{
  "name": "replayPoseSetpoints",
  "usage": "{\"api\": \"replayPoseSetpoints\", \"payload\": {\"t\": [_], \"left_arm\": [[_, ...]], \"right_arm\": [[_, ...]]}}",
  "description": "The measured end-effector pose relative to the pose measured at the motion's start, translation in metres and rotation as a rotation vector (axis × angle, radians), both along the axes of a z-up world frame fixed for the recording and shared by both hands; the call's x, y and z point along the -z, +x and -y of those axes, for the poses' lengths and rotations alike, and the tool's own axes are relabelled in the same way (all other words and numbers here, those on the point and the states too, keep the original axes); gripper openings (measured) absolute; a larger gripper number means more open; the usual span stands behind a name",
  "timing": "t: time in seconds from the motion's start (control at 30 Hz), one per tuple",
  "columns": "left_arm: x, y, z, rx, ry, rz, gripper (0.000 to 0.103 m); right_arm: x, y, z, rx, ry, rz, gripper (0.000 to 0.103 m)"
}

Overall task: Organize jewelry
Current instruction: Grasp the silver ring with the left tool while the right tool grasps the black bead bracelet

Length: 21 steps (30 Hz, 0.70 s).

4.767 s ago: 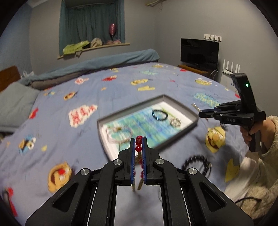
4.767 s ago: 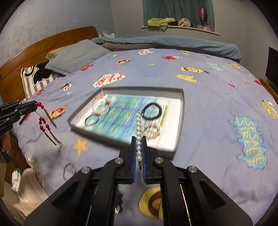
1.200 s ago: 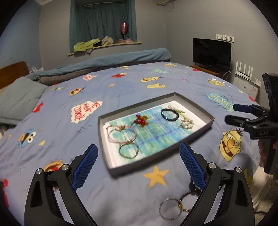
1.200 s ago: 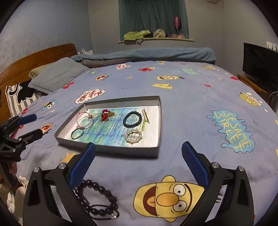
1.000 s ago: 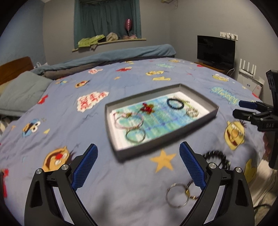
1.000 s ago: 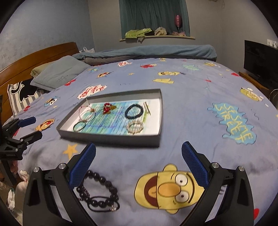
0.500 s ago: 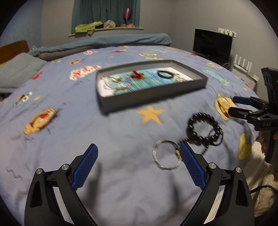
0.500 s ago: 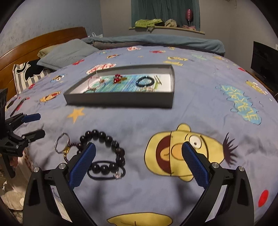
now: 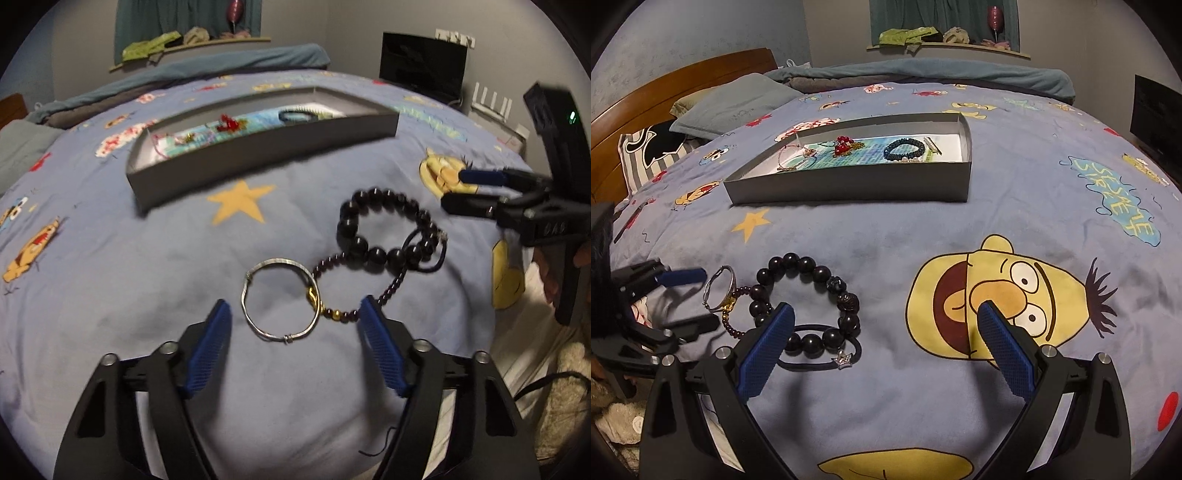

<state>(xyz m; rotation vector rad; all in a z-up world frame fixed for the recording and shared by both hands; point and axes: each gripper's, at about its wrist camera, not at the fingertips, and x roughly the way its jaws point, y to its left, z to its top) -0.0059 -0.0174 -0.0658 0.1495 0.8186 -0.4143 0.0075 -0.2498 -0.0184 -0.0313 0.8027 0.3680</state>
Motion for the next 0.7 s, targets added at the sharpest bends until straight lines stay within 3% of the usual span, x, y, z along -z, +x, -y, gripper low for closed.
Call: {"api": "replayPoseSetpoints", "payload": {"t": [0.1, 0.2, 0.23, 0.67, 0.7], "left_arm": [[0.002, 0.001, -0.001, 0.003, -0.004, 0.003, 0.067], [0.0, 0.003, -0.004, -0.002, -0.009, 0.001, 0.049], [0.0, 0.004, -0.006, 0.0, -0.017, -0.006, 0.047], [-0.011, 0.002, -0.01, 0.013, -0.017, 0.031, 0.044], [-0.012, 0.003, -0.012, 0.008, -0.016, 0.034, 0.021]], "right_arm": [[0.0, 0.0, 0.0, 0.0, 0.001, -0.001, 0.098], [0.002, 0.001, 0.0, -0.001, -0.001, -0.007, 0.098], [0.003, 0.001, 0.0, -0.001, -0.001, -0.009, 0.098], [0.008, 0.004, -0.007, -0.022, -0.007, -0.023, 0.098], [0.009, 0.005, -0.008, -0.022, -0.008, -0.025, 0.098]]}}
